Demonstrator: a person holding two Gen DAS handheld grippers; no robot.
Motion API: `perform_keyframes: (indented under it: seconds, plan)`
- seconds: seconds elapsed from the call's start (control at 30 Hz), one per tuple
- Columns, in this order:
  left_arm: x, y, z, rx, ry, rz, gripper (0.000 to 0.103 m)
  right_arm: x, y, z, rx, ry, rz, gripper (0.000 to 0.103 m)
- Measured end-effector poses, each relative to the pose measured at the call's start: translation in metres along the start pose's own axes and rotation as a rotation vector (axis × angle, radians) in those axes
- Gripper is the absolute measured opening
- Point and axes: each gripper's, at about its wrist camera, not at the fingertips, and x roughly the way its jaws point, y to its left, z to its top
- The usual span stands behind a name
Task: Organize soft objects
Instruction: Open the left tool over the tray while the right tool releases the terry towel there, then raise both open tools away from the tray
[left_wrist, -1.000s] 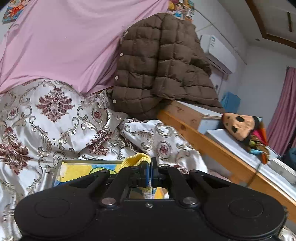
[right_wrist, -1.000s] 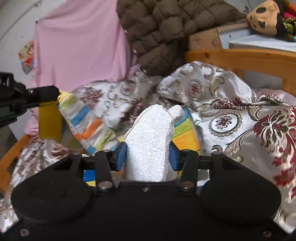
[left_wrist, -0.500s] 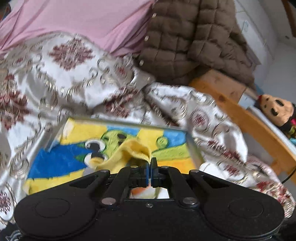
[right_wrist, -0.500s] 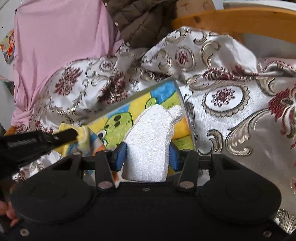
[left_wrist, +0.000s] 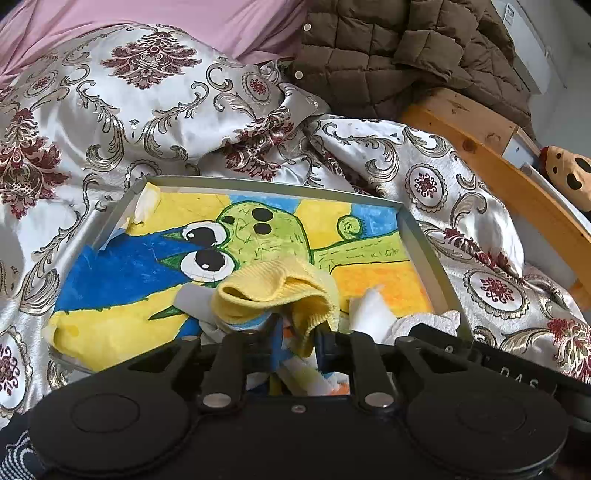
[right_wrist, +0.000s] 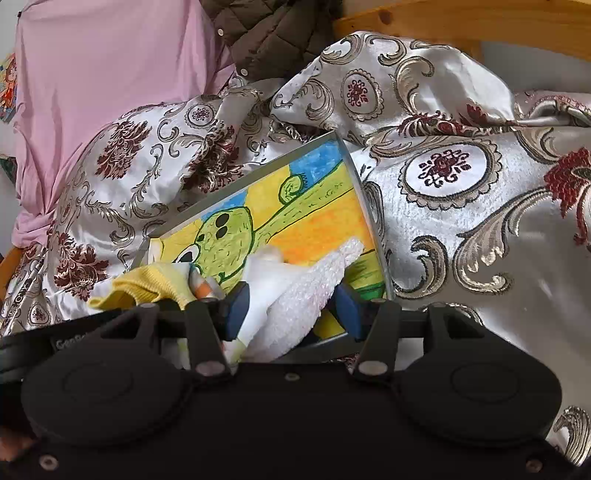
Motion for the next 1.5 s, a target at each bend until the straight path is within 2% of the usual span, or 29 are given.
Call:
perform_keyframes:
  seconds: [0.03,0.1,0.23,0.3,0.47,0.6,0.67,0.7,0.77,0.93,1.03,1.27,1.5]
  plan:
    - [-0.001,0.000,-0.001,-0.004,0.002,0.000,0.023,0.000,-0.001,0.000,0.004,-0.001,0.002,0.044]
    - [-0.005,0.002,-0.002,-0.013,0.001,0.001,0.037,-0.003,-0.002,0.002,0.012,-0.004,0.004,0.048]
    - [-0.015,0.003,-0.003,-0.012,-0.012,0.007,0.050,-0.014,-0.004,0.005,0.024,-0.016,0.013,0.053]
    - [-0.023,0.004,-0.002,-0.014,-0.027,0.011,0.064,-0.023,-0.004,0.008,0.029,-0.025,0.020,0.060]
    - [-0.050,0.009,0.003,-0.012,-0.066,0.022,0.078,-0.042,0.001,0.017,0.026,-0.060,0.044,0.070]
    - [-0.079,0.013,0.010,-0.023,-0.126,0.028,0.090,-0.063,0.011,0.026,0.007,-0.096,0.070,0.078]
    - [-0.095,0.014,0.014,-0.021,-0.156,0.032,0.094,-0.074,0.019,0.030,0.001,-0.120,0.089,0.079]
    - [-0.104,0.014,0.015,-0.019,-0.174,0.034,0.096,-0.080,0.024,0.032,-0.001,-0.131,0.100,0.084]
    - [-0.120,0.014,0.019,-0.016,-0.204,0.037,0.098,-0.092,0.032,0.034,-0.006,-0.159,0.115,0.091]
    - [-0.162,0.014,0.025,-0.023,-0.274,0.035,0.102,-0.131,0.049,0.038,-0.021,-0.229,0.155,0.094]
    - [-0.186,0.013,0.026,-0.024,-0.314,0.027,0.102,-0.154,0.058,0.039,-0.037,-0.268,0.173,0.101]
    - [-0.239,0.008,0.022,-0.030,-0.402,0.004,0.102,-0.215,0.078,0.036,-0.099,-0.367,0.196,0.102]
    - [-0.285,0.005,0.003,-0.043,-0.479,-0.013,0.102,-0.274,0.088,0.024,-0.155,-0.457,0.197,0.102]
